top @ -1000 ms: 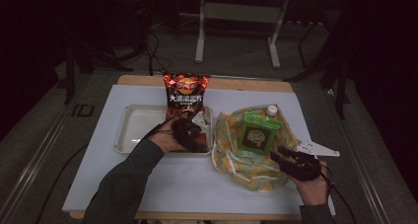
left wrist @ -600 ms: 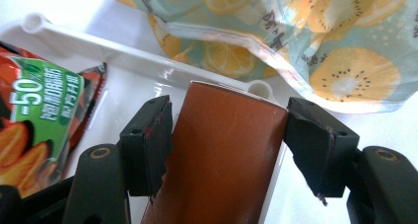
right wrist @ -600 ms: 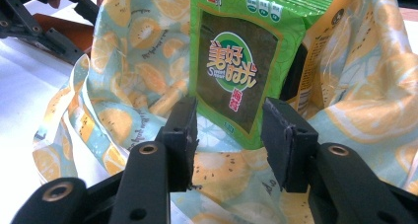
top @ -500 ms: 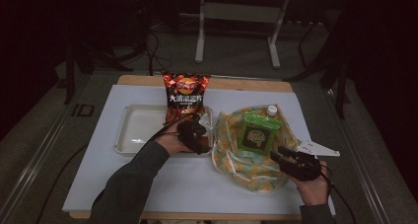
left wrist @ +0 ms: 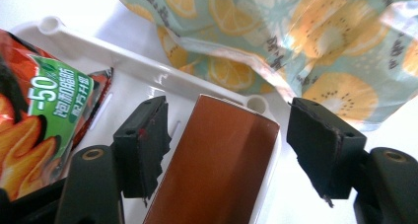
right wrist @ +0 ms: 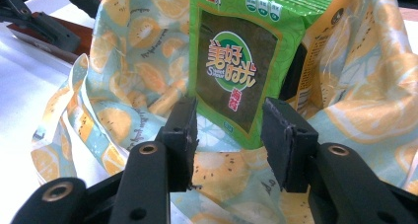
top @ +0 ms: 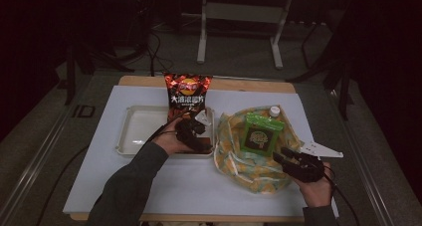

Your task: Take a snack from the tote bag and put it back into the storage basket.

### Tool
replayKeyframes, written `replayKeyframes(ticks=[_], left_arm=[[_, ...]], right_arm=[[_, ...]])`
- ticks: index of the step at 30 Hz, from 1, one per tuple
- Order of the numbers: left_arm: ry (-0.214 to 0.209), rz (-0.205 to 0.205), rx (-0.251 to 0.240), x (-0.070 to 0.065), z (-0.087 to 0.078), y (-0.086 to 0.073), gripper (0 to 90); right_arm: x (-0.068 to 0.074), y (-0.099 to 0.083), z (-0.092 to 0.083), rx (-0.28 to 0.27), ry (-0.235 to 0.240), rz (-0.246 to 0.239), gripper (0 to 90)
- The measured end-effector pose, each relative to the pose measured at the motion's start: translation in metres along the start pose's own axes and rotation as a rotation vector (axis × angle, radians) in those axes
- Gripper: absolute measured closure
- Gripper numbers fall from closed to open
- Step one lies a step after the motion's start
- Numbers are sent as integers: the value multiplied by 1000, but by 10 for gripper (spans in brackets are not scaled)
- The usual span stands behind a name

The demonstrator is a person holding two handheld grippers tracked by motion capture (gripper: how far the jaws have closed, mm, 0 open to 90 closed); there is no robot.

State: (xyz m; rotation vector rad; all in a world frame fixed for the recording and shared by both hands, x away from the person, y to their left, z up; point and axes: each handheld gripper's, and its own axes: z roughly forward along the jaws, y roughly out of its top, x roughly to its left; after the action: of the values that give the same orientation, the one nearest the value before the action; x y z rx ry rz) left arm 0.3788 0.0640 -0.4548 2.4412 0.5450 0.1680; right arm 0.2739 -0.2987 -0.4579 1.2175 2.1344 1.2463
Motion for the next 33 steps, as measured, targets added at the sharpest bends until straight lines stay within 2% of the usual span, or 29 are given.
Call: replayKeyframes(ticks=[3, 5, 6, 10, 18, 24, 27, 30, 33], left_arm=[[-2, -45, -30, 3, -4, -5, 367], [-1, -49, -33, 4, -5, -7, 378], [7, -70, -48, 7, -8, -12, 381], [20, -111, -67, 10, -12, -20, 392], [47, -133, -100, 4, -25, -24, 394], [63, -144, -140, -7, -33, -25, 391], [70, -156, -152, -12, -35, -26, 385], [86, -134, -158, -22, -38, -28, 381], [84, -133, -181, -28, -40, -31, 376]], right_arm=[[0, 0, 0, -1, -2, 3, 580], [-1, 0, 1, -2, -1, 4, 582], [0, 0, 1, -2, 0, 5, 586], [1, 2, 2, -4, 1, 8, 605], [6, 11, 1, -12, 13, -6, 668], [9, 18, 2, -18, 8, -12, 691], [6, 21, 4, -18, 0, -5, 695], [0, 22, 6, -8, -13, -8, 694], [-8, 23, 9, -9, -11, 10, 692]])
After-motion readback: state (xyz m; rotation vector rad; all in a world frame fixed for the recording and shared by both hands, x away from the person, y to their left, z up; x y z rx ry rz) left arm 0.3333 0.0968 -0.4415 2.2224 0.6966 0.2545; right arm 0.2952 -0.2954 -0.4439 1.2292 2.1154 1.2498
